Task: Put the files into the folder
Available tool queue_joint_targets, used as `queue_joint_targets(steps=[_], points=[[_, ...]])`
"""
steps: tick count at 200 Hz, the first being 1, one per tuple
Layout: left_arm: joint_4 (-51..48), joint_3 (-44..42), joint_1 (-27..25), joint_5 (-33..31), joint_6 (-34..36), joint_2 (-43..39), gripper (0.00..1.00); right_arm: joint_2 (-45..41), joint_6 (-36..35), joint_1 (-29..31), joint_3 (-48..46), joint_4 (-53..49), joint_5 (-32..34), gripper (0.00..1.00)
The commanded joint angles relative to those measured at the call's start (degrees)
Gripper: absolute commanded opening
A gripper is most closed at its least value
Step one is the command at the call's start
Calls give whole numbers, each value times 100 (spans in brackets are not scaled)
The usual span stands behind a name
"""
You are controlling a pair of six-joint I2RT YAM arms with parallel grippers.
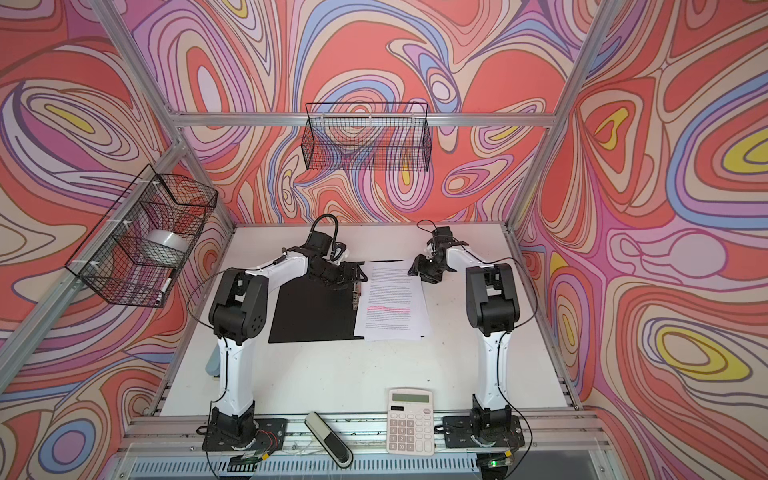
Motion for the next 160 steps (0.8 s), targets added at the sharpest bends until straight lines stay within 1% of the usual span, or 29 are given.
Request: queue_joint_targets(steps=[1,14,21,33,47,60,84,105,120,139,160], points=[[-64,101,-48,71,-51,210,100,143,-174,88,116,-238,-230,54],[-47,101,-55,71,-46,208,100,121,-192,112,142,-254,-251,54],[-56,102,-47,56,-49,210,100,125,-204,125,188,-322,-147,54],[-68,104,-48,41,-50,201,100,104,-174,126,254,-459,264,54],[-99,94,-51,-7,-41,163,100,9,-119,126,267,-562,914,55],[-133,77,-53,-36,-9,103,100,-61,-87,119,304,-676,1201,55],[-181,36,-55,-30,11,-21,100,-215,-38,121,180,-628,1096,56],[-254,7,-53,-72,2,-109,100,-291,70,119,117,-817,1298,56],[-327,-19,-55,-125,-23,-166,100,-441,136,117,-110,-741,1290,56],[-364,-112,-49,-144,-15,-246,100,-550,199,109,-343,-736,1031,57],[-470,-149,-55,-107,30,-248,100,-582,219,108,-515,-895,903,57]])
